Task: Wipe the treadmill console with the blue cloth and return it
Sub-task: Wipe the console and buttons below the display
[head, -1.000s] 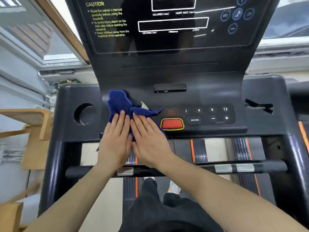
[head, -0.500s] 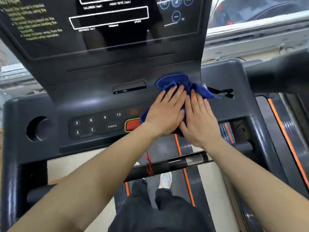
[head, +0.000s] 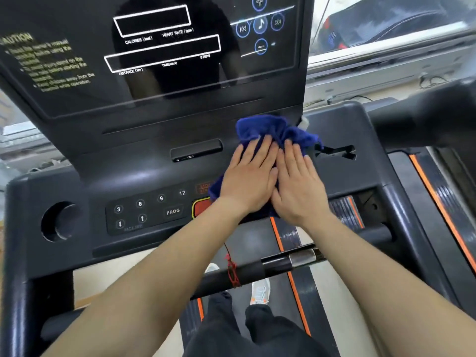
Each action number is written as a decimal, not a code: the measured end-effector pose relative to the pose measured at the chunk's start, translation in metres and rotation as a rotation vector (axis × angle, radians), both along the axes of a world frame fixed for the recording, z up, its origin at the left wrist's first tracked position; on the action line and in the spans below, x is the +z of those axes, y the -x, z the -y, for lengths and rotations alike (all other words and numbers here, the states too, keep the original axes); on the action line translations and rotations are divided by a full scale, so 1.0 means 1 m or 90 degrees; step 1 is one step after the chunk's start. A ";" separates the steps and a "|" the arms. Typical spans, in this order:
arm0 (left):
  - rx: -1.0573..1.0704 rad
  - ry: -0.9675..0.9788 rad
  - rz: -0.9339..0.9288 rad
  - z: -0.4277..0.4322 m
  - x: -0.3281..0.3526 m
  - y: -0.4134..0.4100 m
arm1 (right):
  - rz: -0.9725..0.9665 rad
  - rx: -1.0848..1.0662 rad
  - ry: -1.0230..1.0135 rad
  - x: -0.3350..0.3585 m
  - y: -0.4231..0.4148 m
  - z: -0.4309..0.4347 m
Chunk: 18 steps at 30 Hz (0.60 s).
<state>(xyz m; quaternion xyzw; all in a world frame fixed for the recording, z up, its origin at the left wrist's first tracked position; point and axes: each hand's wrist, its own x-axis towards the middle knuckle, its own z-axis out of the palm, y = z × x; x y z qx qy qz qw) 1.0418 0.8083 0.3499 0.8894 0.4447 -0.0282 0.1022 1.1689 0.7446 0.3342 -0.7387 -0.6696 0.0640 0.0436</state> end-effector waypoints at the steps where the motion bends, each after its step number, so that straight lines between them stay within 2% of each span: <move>1: -0.026 0.005 0.002 -0.008 0.001 -0.014 | -0.005 -0.046 0.011 0.000 -0.008 -0.001; 4: -0.120 0.028 0.012 -0.003 -0.001 -0.033 | 0.014 -0.119 0.010 -0.002 -0.015 0.024; 8: -0.170 0.021 0.009 0.025 -0.010 0.007 | 0.008 -0.068 0.045 0.000 0.015 0.054; 14: 0.033 -0.005 -0.018 0.016 -0.006 0.131 | -0.041 0.150 0.041 0.009 0.106 -0.006; 18: 0.160 -0.023 -0.057 0.047 -0.012 0.227 | -0.074 0.283 0.044 0.010 0.196 -0.008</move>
